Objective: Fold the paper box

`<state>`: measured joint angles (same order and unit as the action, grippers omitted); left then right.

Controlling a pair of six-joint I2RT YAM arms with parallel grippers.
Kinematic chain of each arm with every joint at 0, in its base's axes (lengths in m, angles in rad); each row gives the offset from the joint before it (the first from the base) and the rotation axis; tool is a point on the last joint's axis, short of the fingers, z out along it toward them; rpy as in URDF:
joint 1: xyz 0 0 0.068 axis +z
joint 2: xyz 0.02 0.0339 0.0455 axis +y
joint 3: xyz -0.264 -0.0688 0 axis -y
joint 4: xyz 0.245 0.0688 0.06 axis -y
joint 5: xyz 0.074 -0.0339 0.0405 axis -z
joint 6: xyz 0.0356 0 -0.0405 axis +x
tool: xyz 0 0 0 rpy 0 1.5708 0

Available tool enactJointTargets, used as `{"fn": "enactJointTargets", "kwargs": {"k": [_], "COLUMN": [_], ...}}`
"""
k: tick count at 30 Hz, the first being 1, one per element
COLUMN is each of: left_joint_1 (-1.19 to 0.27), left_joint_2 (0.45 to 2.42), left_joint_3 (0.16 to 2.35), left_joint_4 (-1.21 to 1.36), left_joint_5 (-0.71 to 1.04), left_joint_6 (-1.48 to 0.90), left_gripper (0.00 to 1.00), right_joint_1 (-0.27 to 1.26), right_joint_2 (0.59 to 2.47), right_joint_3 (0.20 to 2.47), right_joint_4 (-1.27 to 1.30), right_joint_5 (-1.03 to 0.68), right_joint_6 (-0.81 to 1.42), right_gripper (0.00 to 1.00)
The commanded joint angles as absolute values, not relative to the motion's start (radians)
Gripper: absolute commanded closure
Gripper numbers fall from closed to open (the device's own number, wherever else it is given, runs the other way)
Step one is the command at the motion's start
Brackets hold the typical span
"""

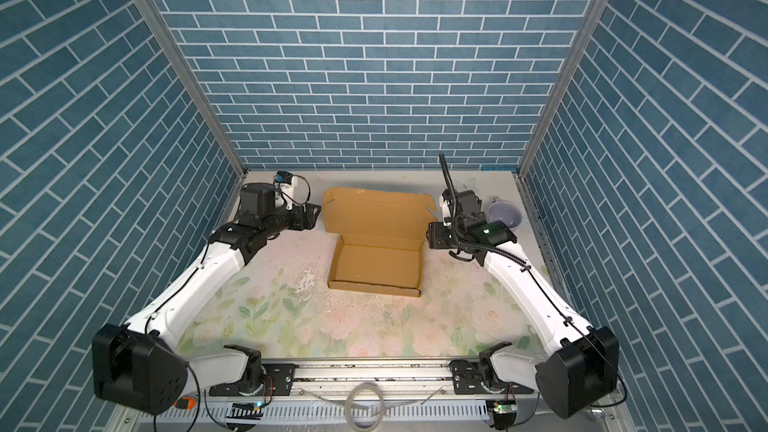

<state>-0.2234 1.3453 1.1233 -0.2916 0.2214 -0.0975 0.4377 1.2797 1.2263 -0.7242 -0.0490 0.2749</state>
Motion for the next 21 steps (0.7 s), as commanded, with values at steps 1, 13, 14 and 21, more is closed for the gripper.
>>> {"fn": "enactJointTargets", "kwargs": {"k": [1, 13, 14, 21], "left_joint_1": [-0.194, -0.140, -0.140, -0.142], "left_joint_2": [1.432, 1.608, 1.615, 1.657], "left_joint_3": [1.206, 1.303, 1.305, 1.300], "left_joint_4": [-0.394, -0.404, -0.397, -0.332], "left_joint_5": [0.371, 0.565, 0.575, 0.650], "left_joint_6": [0.021, 0.114, 0.115, 0.095], "left_gripper": [0.09, 0.06, 0.07, 0.18], "right_joint_1": [0.425, 0.422, 0.422, 0.422], "right_joint_2": [1.364, 1.544, 1.554, 1.573], "right_joint_3": [1.329, 1.454, 1.456, 1.468], "right_joint_4": [-0.841, -0.833, -0.833, -0.828], "right_joint_5": [-0.025, -0.131, -0.138, -0.166], "right_joint_6": [0.136, 0.071, 0.069, 0.064], "right_gripper": [0.34, 0.33, 0.34, 0.38]}}
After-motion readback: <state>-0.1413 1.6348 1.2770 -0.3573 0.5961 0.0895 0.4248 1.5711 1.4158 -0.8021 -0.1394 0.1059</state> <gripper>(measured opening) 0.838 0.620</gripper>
